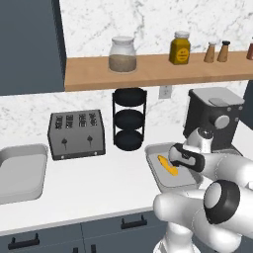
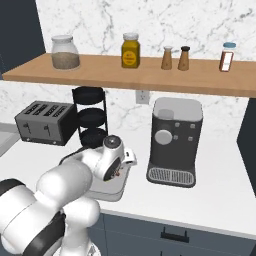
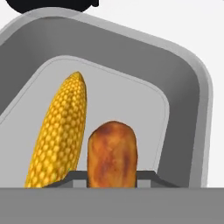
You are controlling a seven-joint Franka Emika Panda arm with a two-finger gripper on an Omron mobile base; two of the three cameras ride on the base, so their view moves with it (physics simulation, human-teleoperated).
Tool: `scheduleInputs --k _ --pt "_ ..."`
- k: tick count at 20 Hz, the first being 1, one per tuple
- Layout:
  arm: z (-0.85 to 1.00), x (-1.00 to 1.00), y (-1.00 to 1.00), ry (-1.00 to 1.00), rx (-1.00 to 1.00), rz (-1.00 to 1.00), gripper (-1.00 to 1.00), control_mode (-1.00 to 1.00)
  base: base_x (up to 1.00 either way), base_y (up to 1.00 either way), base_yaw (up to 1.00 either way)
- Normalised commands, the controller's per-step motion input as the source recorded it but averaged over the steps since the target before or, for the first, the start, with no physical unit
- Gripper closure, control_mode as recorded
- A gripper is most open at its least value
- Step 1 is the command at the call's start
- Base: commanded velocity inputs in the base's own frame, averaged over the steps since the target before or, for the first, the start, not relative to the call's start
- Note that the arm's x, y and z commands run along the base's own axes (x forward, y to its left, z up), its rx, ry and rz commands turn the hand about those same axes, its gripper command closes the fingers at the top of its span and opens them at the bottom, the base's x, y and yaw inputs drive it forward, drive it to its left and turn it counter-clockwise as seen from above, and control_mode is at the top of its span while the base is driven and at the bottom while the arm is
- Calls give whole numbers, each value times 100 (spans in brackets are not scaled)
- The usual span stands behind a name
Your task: Place one corn and one chicken drumstick in each tupperware on the nearby counter, to pack two identical lunches.
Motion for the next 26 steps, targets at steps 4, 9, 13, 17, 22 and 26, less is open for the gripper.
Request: scheduleInputs --k 4,9,13,17,22,26 --pt "19 0 4 -9 0 -3 -100 -100 0 0 0" --pt "1 0 5 -14 0 -4 -100 -100 0 0 0" --pt "42 -60 5 -21 0 -3 -100 -100 0 0 0" --pt "73 -75 24 -24 -2 -8 -100 -100 0 0 0" --pt "92 -47 47 -21 -1 -19 -100 -100 0 0 0" --pt "72 -39 51 -6 10 -37 -100 -100 0 0 0"
